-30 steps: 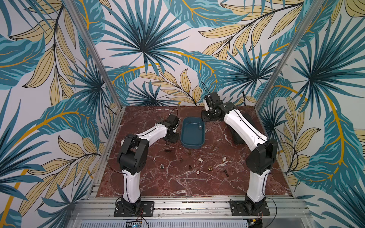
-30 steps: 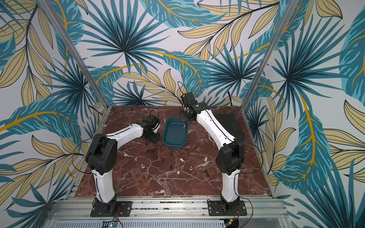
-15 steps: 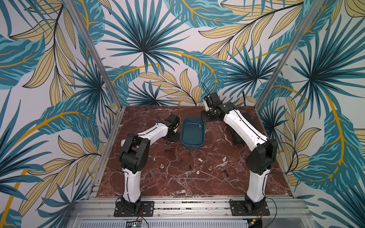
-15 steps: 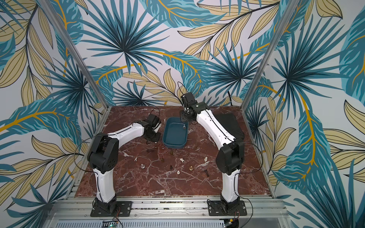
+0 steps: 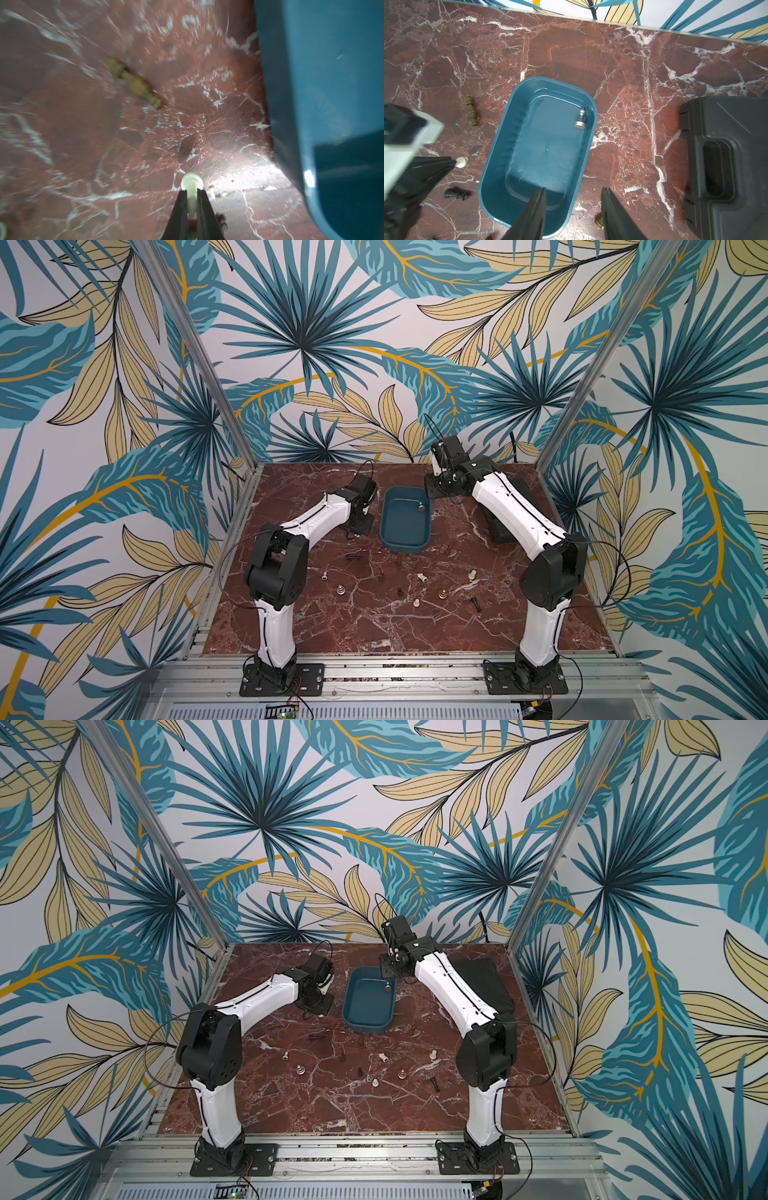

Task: Put the chess pieces into the storage box
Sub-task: Pick up the chess piece at the center of the board, then place the chess piece in the storage box, then pick up the chess piece at the center of the board.

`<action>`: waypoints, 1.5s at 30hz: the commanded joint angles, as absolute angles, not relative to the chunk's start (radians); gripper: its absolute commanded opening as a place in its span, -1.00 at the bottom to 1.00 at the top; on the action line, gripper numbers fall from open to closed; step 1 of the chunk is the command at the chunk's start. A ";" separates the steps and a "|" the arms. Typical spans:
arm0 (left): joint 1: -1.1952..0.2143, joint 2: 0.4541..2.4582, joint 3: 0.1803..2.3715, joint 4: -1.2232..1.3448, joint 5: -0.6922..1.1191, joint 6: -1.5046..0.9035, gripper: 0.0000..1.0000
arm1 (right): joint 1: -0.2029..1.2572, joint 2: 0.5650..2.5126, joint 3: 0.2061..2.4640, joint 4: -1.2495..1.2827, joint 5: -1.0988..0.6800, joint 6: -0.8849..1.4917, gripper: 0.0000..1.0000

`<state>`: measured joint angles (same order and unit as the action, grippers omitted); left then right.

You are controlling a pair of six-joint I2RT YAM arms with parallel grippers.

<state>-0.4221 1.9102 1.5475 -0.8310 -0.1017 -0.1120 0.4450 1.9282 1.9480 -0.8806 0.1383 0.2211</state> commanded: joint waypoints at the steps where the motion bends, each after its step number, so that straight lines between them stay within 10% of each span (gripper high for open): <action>1: -0.427 1.825 1.640 -0.845 -0.111 -0.108 -1.00 | 0.445 1.875 1.931 -0.875 0.159 0.225 -0.04; 27: -0.487 2.468 2.408 -0.919 0.137 -0.088 -0.98 | 0.442 1.792 1.806 -0.876 0.183 0.214 -0.03; 33: -0.487 2.477 2.410 -0.914 0.116 -0.089 -0.26 | 0.455 1.769 1.778 -0.880 0.131 0.218 0.07; 45: -0.486 2.246 2.310 -0.906 0.027 -0.069 -0.14 | 0.581 1.688 1.671 -0.933 0.101 0.207 0.07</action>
